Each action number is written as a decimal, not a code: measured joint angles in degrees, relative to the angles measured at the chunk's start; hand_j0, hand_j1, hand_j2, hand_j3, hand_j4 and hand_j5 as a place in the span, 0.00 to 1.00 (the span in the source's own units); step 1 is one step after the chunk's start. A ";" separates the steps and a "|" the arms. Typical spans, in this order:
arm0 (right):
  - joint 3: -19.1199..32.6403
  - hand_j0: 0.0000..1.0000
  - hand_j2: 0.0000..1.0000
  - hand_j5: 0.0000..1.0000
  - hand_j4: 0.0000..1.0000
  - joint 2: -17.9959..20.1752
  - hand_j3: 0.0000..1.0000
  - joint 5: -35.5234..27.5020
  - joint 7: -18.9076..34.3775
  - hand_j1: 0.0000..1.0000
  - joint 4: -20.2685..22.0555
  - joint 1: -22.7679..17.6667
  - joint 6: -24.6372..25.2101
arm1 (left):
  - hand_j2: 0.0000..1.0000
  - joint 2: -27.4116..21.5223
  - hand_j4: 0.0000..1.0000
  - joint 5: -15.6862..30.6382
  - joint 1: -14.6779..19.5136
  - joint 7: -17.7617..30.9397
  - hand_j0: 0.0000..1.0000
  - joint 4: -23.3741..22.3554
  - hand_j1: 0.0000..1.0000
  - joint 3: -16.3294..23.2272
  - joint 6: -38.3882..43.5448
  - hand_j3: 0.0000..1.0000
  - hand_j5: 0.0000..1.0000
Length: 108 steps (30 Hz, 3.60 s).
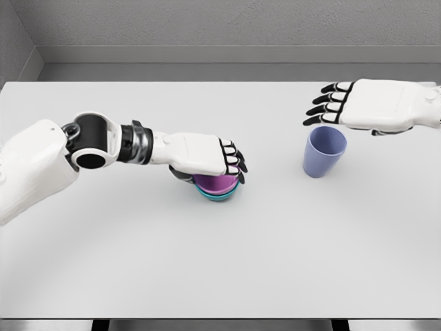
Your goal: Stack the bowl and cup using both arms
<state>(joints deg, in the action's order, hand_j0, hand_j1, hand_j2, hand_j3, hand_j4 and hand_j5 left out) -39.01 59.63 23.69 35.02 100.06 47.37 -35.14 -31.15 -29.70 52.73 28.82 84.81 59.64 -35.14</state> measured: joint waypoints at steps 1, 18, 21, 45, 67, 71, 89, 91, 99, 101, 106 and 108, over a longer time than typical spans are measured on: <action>-0.19 1.00 1.00 1.00 1.00 -0.20 1.00 0.03 0.00 1.00 -0.01 0.00 0.00 | 0.74 -0.01 0.74 0.01 0.00 -0.01 0.74 -0.01 0.74 0.08 0.00 0.74 0.74; -1.55 1.00 1.00 1.00 1.00 -1.85 1.00 1.70 0.00 1.00 -0.30 0.09 0.00 | 1.00 -0.04 1.00 0.50 0.35 -0.12 1.00 -1.29 1.00 0.27 0.02 1.00 1.00; -1.54 1.00 1.00 1.00 1.00 -1.94 1.00 2.30 0.00 1.00 -0.46 0.09 0.00 | 1.00 -0.04 1.00 0.55 0.35 -0.13 1.00 -1.30 1.00 0.27 0.02 1.00 1.00; -3.21 1.00 1.00 1.00 1.00 -4.18 1.00 4.27 0.00 1.00 -3.96 -1.14 0.00 | 1.00 -22.86 1.00 16.69 3.52 -0.54 1.00 -0.36 1.00 -6.57 0.00 1.00 1.00; -3.92 1.00 1.00 1.00 1.00 -5.77 1.00 4.77 0.00 1.00 -7.65 -1.14 0.00 | 1.00 -19.25 1.00 12.64 -1.76 -0.05 1.00 -0.79 1.00 -7.37 0.02 1.00 1.00; -3.98 1.00 1.00 1.00 1.00 -5.99 1.00 4.88 0.00 1.00 -8.16 -1.32 0.00 | 1.00 -19.26 1.00 12.50 -1.85 -0.05 1.00 -0.91 1.00 -7.26 0.01 1.00 1.00; -4.77 1.00 1.00 1.00 1.00 -9.16 1.00 8.00 0.00 1.00 -12.16 -1.49 0.00 | 1.00 -19.00 1.00 12.29 -1.85 0.00 1.00 -0.87 1.00 -6.71 0.02 1.00 1.00; -4.78 1.00 1.00 1.00 1.00 -9.62 1.00 8.19 0.00 1.00 -12.34 -1.41 0.01 | 1.00 -19.00 1.00 12.28 -1.85 0.00 1.00 -0.87 1.00 -6.69 0.02 1.00 1.00; -4.85 1.00 1.00 1.00 1.00 -10.14 1.00 8.38 0.00 1.00 -13.29 -1.76 0.01 | 1.00 -19.00 1.00 12.25 -1.85 0.03 1.00 -0.87 1.00 -6.68 0.02 1.00 1.00; -4.87 1.00 1.00 1.00 1.00 -10.17 1.00 8.40 0.00 1.00 -13.68 -1.76 0.01 | 1.00 -19.00 1.00 12.25 -1.85 0.03 1.00 -0.87 1.00 -6.68 0.02 1.00 1.00; -4.88 1.00 1.00 1.00 1.00 -10.74 1.00 8.94 0.00 1.00 -14.38 -1.76 0.01 | 1.00 -19.00 1.00 12.26 -1.93 0.03 1.00 -0.87 1.00 -6.68 0.02 1.00 1.00; -4.89 1.00 1.00 1.00 1.00 -10.91 1.00 9.15 0.00 1.00 -14.53 -1.76 0.01 | 1.00 -19.00 1.00 12.25 -1.93 0.03 1.00 -0.87 1.00 -6.68 0.02 1.00 1.00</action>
<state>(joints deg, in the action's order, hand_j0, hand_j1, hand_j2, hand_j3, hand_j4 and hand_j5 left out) -43.89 48.72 32.83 35.02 85.53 45.62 -35.13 -50.15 -17.44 50.80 28.85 83.94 52.96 -35.13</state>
